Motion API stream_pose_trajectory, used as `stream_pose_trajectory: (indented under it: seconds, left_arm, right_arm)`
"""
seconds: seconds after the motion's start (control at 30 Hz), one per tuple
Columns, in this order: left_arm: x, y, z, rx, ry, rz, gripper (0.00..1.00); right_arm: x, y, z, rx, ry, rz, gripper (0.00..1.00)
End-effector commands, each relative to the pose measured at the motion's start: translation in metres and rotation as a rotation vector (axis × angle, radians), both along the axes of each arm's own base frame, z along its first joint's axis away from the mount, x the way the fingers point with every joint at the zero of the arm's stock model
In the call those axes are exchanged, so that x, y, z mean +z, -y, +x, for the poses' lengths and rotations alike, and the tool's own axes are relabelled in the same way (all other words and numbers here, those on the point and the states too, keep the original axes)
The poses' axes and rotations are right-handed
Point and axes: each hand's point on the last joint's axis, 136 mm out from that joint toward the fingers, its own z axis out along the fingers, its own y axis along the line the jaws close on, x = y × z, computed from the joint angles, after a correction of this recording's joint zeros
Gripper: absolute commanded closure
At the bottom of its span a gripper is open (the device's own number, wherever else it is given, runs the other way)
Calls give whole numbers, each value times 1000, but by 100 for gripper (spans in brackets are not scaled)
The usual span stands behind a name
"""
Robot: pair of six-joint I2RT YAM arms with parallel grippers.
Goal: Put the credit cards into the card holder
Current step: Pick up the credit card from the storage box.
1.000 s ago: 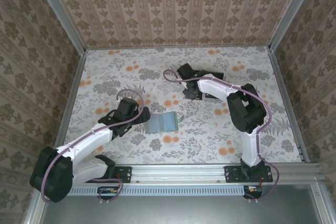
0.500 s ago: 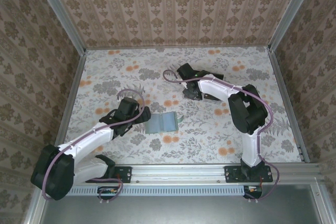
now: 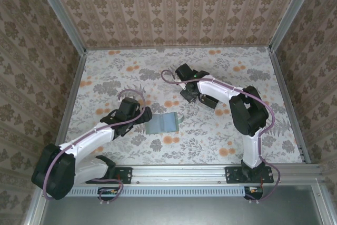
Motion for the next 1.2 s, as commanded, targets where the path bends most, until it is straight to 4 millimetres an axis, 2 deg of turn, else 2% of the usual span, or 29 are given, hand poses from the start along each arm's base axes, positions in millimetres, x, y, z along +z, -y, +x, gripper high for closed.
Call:
stream_pose_trajectory:
  seconds: [0.0,0.2,0.63,0.9,1.17]
  left_arm:
    - [11,4,8,-5,26,-16,0]
    - [12,5,9,-13,28,-18,0]
    - [12,7,9,-21,30,-19,0]
    - [11,5,9,-26,32,-1,0]
    - [8,3,5,-53,20,30,0]
  right_arm:
    - [-7,-6,-12,4,-70,21,97]
    - [-1,-7,-8,17,-59,16,100]
    - [34,-8,4,38,17,14,100]
    - [81,-18,-9,26,75,143,100]
    - [118,-36,-36,-12,100,322,100]
